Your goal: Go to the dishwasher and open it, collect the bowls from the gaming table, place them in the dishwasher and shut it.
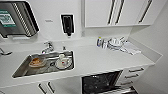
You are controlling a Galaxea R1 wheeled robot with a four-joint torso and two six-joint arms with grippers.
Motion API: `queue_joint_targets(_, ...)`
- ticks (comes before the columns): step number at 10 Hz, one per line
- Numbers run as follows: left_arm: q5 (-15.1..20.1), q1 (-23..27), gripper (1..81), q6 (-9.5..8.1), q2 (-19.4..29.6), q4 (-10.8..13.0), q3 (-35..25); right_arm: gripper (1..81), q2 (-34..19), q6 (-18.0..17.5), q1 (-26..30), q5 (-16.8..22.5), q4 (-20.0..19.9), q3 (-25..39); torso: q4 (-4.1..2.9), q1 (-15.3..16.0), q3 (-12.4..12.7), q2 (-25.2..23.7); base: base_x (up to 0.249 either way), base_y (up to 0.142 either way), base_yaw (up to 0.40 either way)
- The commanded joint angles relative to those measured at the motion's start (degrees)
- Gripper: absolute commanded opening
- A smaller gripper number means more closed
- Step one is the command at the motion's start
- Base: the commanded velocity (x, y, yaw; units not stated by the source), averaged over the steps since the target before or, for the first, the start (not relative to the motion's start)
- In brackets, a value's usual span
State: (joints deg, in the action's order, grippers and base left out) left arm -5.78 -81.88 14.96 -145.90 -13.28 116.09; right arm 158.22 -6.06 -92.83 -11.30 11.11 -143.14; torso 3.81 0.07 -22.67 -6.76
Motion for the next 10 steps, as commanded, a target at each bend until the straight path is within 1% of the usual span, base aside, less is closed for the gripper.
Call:
queue_joint_targets(1, 2.35, 4.65, 1.0, -0.10, 8.69, -1.93, -11.06, 1.0, -1.57, -0.18, 0.41, 3.21, 0.32, 0.24, 0.00, 0.00, 0.09, 0.00, 0.000, 0.000, 0.000)
queue_joint_targets(2, 2.26, 6.59, 1.0, -0.46, 12.18, -2.02, -17.27, 1.0, -1.57, -0.18, 0.49, 3.21, 0.32, 0.16, 0.00, 0.02, -0.24, 0.02, 0.000, 0.000, 0.000)
queue_joint_targets(3, 2.26, 8.79, 1.0, -0.46, 14.38, -2.36, -21.30, 1.0, -1.57, -0.18, 0.49, 3.21, 0.23, 0.15, 0.00, 0.00, -0.72, 0.02, 0.000, 0.000, 0.000)
queue_joint_targets(6, 2.79, 15.99, 1.0, -0.54, 20.27, -2.63, -31.16, 1.0, -1.57, -0.18, 0.67, 3.21, 0.23, 0.24, 0.00, 0.02, -0.70, 0.06, 0.000, 0.000, 0.000)
queue_joint_targets(8, 4.36, 20.40, 1.0, -0.46, 24.06, -2.28, -37.15, 1.0, -1.39, -0.18, 0.84, 3.21, 0.23, 0.33, 0.00, 0.02, -0.72, 0.06, 0.000, 0.000, 0.000)
queue_joint_targets(9, 6.56, 23.45, 1.0, -0.54, 25.20, -2.63, -39.26, 1.0, -1.39, -0.18, 0.84, 3.21, 0.32, 0.42, 0.00, 0.02, -3.49, 0.06, 0.000, 0.000, 0.000)
queue_joint_targets(10, 8.48, 26.02, 1.0, -0.54, 25.56, -3.06, -40.14, 1.0, -1.39, -0.27, 0.84, 3.21, 0.32, 0.59, 0.00, 0.02, -6.20, 0.06, 0.000, 0.000, 0.000)
